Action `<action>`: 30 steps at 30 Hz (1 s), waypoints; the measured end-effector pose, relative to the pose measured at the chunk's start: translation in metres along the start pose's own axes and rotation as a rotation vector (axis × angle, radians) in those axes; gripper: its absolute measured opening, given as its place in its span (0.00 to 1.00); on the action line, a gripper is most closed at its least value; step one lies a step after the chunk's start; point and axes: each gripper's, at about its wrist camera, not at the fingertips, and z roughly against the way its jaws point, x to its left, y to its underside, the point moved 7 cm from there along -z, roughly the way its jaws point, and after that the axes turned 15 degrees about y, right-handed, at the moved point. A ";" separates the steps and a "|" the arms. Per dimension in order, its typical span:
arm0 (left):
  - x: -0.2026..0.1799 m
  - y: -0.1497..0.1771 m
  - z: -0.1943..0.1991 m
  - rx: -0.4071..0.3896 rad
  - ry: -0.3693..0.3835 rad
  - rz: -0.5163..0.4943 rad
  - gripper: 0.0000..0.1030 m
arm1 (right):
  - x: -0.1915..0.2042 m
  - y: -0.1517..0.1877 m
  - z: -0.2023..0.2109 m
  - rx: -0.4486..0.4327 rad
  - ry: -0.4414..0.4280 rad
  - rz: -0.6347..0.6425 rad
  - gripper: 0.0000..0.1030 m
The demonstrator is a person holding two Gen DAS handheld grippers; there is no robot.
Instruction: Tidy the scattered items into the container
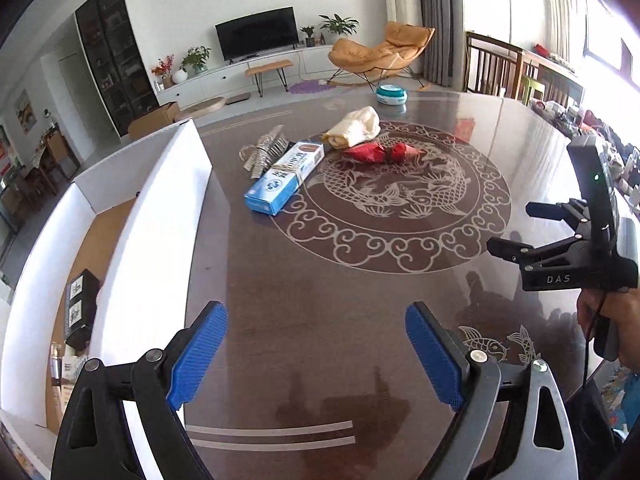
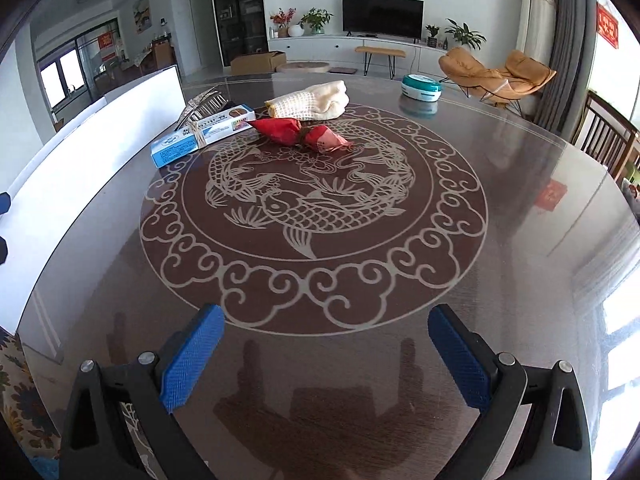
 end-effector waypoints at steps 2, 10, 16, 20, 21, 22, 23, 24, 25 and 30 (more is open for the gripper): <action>-0.013 0.001 -0.018 0.011 -0.033 -0.040 0.88 | -0.001 0.005 -0.002 0.003 0.009 -0.005 0.99; -0.028 0.002 -0.061 0.036 -0.049 -0.076 0.88 | -0.007 0.013 -0.013 0.046 0.008 -0.051 0.99; -0.023 0.005 -0.086 0.047 -0.023 -0.030 0.89 | 0.000 0.015 -0.017 0.059 0.054 -0.009 1.00; -0.016 0.001 -0.095 0.033 0.051 0.047 0.91 | -0.001 0.015 -0.017 0.059 0.051 -0.011 1.00; -0.013 0.000 -0.098 0.032 0.073 0.074 0.97 | -0.001 0.015 -0.017 0.060 0.051 -0.011 1.00; -0.009 0.000 -0.102 0.033 0.096 0.105 1.00 | -0.001 0.015 -0.017 0.060 0.051 -0.011 1.00; -0.006 -0.001 -0.104 0.028 0.118 0.130 1.00 | -0.001 0.015 -0.017 0.060 0.051 -0.011 1.00; -0.005 -0.003 -0.105 0.030 0.112 0.124 1.00 | -0.001 0.015 -0.017 0.059 0.051 -0.011 1.00; -0.005 -0.004 -0.105 0.031 0.118 0.117 1.00 | -0.001 0.015 -0.017 0.060 0.051 -0.011 1.00; -0.004 -0.006 -0.105 0.034 0.139 0.096 1.00 | -0.001 0.015 -0.017 0.060 0.051 -0.011 1.00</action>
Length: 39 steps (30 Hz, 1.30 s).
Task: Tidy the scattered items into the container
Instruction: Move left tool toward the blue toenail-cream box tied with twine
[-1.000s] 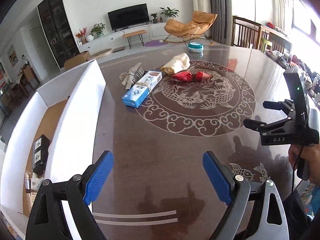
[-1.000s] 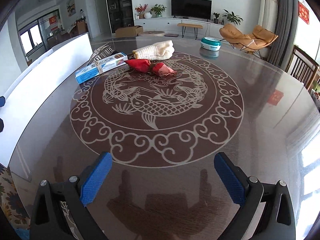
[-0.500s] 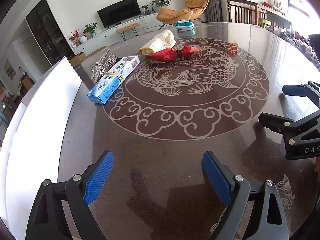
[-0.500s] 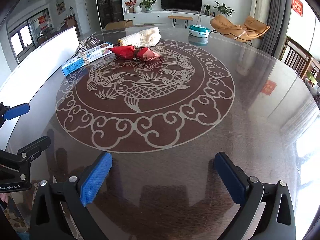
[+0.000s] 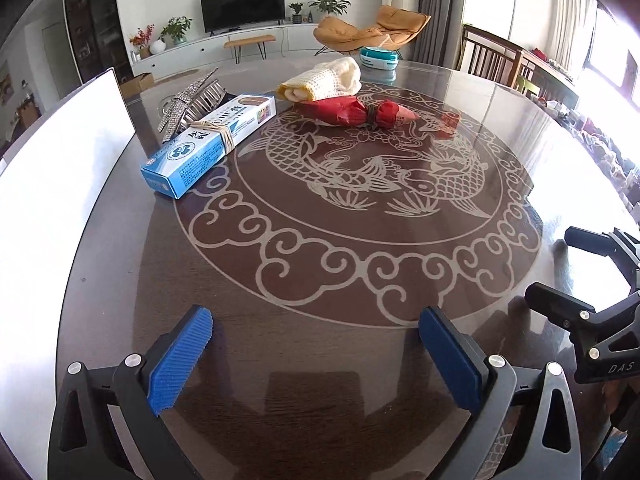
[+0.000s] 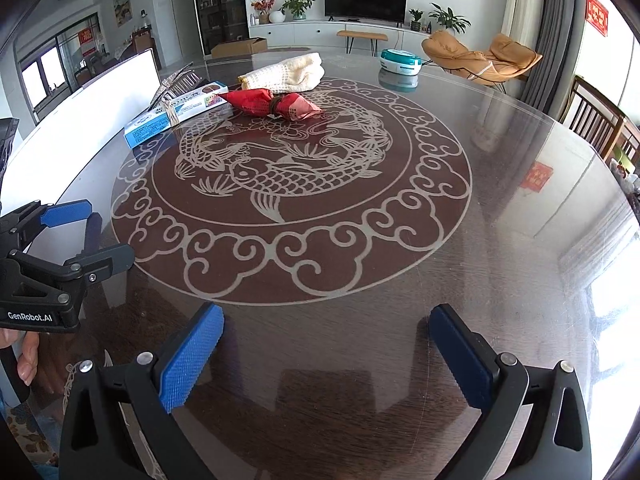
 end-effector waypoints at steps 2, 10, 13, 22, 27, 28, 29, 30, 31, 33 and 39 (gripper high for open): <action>0.001 0.002 0.002 -0.002 -0.006 0.007 1.00 | 0.000 0.000 0.000 0.000 0.000 0.000 1.00; 0.004 0.012 0.007 0.040 0.002 0.008 1.00 | 0.000 0.000 0.000 0.000 0.000 0.000 1.00; 0.004 0.015 0.010 0.047 0.012 -0.006 1.00 | 0.000 0.000 0.000 0.000 0.000 0.000 1.00; 0.005 0.017 0.012 0.081 0.041 -0.049 1.00 | 0.000 0.000 0.000 0.000 0.000 0.000 1.00; 0.024 0.003 0.006 0.080 0.028 -0.029 1.00 | 0.000 0.000 0.000 0.000 -0.001 0.000 1.00; 0.029 0.000 0.005 0.077 0.022 -0.020 1.00 | 0.000 0.000 0.000 0.000 -0.001 0.000 1.00; 0.034 -0.003 0.005 0.075 0.017 -0.012 1.00 | 0.000 0.000 0.000 0.000 -0.001 0.000 1.00; 0.038 -0.006 0.004 0.075 0.016 -0.010 1.00 | 0.000 0.000 0.000 0.000 -0.001 0.000 1.00; 0.042 -0.008 0.003 0.075 0.017 -0.012 1.00 | 0.000 0.000 0.000 0.000 -0.001 0.000 1.00; 0.046 -0.011 0.002 0.077 0.023 -0.020 1.00 | 0.000 0.000 0.000 0.000 -0.001 0.000 1.00; 0.058 -0.017 0.001 0.070 0.019 -0.015 1.00 | 0.000 0.000 0.000 0.000 -0.001 0.000 1.00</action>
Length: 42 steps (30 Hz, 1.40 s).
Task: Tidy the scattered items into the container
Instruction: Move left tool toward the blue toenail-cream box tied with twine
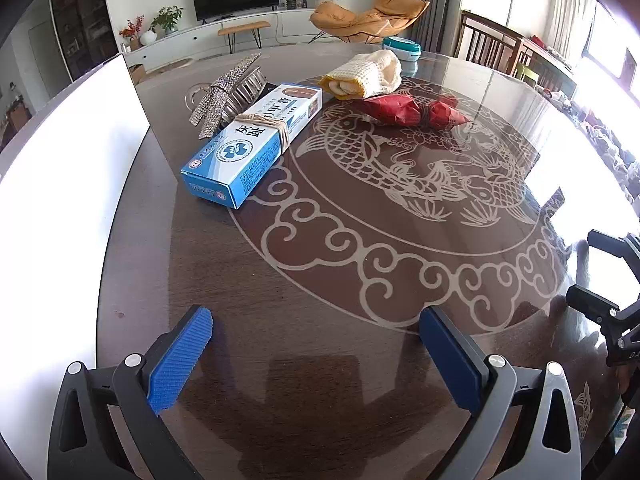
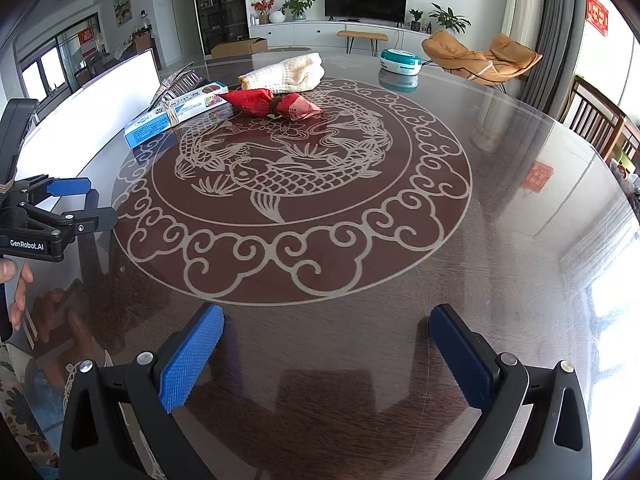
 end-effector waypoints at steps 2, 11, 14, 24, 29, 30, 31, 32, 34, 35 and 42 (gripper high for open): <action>0.000 0.000 0.000 -0.003 0.000 -0.004 1.00 | 0.000 0.000 0.000 0.000 0.000 0.000 1.00; 0.000 0.000 0.001 -0.021 0.003 -0.016 1.00 | 0.000 0.000 0.000 0.000 0.000 0.000 1.00; 0.000 0.000 0.000 -0.016 0.013 -0.029 1.00 | 0.000 0.000 0.000 0.000 0.000 0.000 1.00; 0.008 -0.007 -0.002 -0.018 0.010 -0.023 1.00 | 0.000 0.000 0.000 0.000 -0.001 0.000 1.00; 0.010 -0.008 -0.002 -0.017 0.016 -0.031 1.00 | 0.000 0.000 0.000 0.000 -0.001 0.000 1.00; 0.011 -0.009 -0.002 -0.017 0.016 -0.031 1.00 | 0.000 0.000 0.000 0.000 -0.001 0.000 1.00; 0.011 -0.009 -0.002 -0.018 0.015 -0.029 1.00 | 0.000 0.000 0.000 0.000 -0.001 0.000 1.00; 0.011 -0.009 -0.002 -0.019 0.014 -0.028 1.00 | 0.000 0.000 0.000 0.000 -0.001 0.000 1.00; 0.012 -0.010 -0.002 -0.020 0.014 -0.027 1.00 | 0.000 0.000 0.000 0.000 -0.001 0.000 1.00; 0.011 -0.010 -0.002 -0.020 0.014 -0.027 1.00 | 0.000 0.000 0.000 0.000 -0.001 0.000 1.00; 0.011 -0.010 -0.002 -0.020 0.014 -0.027 1.00 | 0.000 0.000 0.000 0.000 -0.001 0.000 1.00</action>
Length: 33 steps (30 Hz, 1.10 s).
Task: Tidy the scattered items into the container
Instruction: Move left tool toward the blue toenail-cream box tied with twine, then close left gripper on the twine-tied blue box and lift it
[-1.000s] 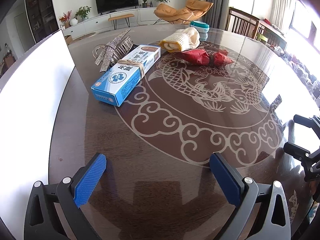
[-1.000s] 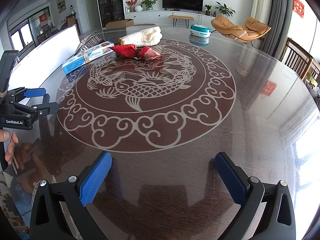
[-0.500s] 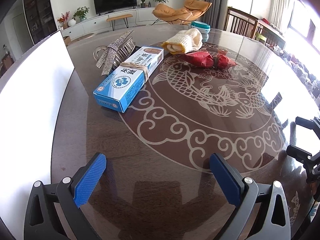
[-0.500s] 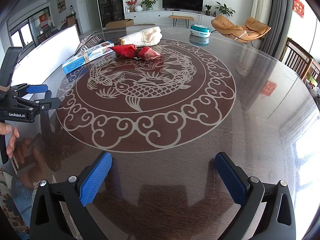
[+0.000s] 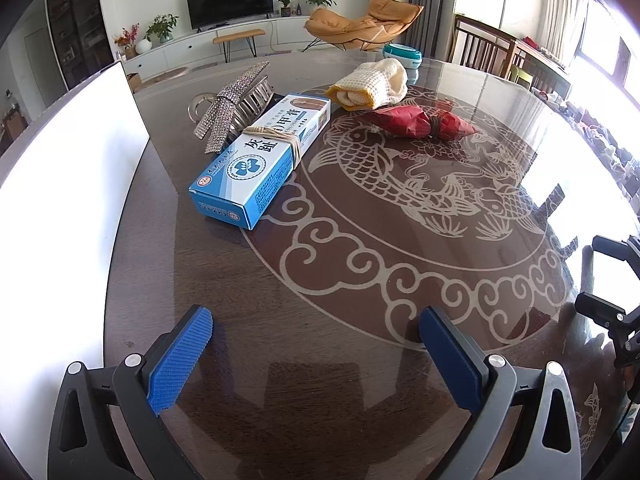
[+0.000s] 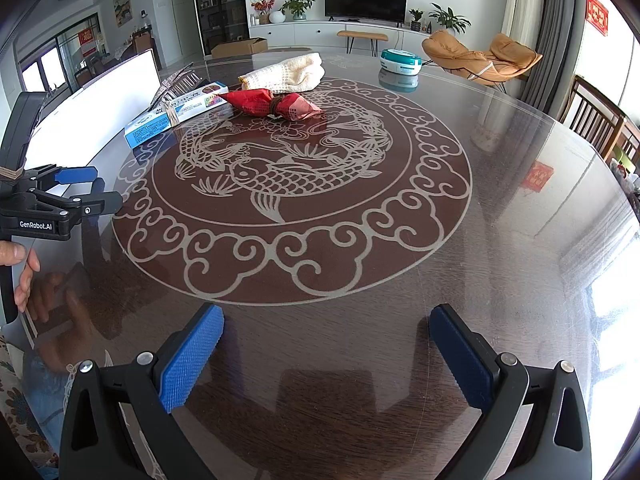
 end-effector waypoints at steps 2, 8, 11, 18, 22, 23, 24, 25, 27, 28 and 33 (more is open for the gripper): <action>0.000 0.000 0.000 0.000 0.000 0.000 1.00 | 0.000 0.000 0.000 0.000 0.000 0.000 1.00; 0.000 0.000 0.000 0.001 0.000 -0.001 1.00 | 0.000 0.000 0.000 0.000 0.000 0.000 1.00; 0.001 -0.002 0.000 0.008 0.009 -0.014 1.00 | 0.000 0.000 0.000 0.000 0.000 0.000 1.00; 0.019 -0.022 -0.008 0.032 0.022 -0.029 1.00 | 0.000 0.000 0.000 0.000 0.000 0.000 1.00; 0.027 -0.034 -0.012 0.024 0.030 -0.044 1.00 | 0.000 0.000 0.000 0.000 -0.001 0.000 1.00; 0.029 -0.037 -0.014 0.022 0.030 -0.046 1.00 | 0.000 0.000 0.000 0.000 -0.001 0.000 1.00; 0.030 -0.041 -0.016 0.021 0.032 -0.049 1.00 | 0.000 0.000 0.000 0.000 -0.001 0.000 1.00; 0.031 -0.046 -0.019 0.020 0.035 -0.054 1.00 | 0.000 0.000 0.000 0.000 -0.001 0.000 1.00; 0.031 -0.056 -0.024 0.022 0.043 -0.068 1.00 | 0.000 0.000 0.000 0.000 -0.001 0.000 1.00; 0.031 -0.061 -0.027 0.024 0.048 -0.075 1.00 | 0.000 0.000 0.000 0.000 -0.002 -0.001 1.00; 0.034 -0.087 -0.044 0.032 0.041 -0.063 1.00 | 0.000 -0.001 0.001 -0.002 -0.009 -0.006 1.00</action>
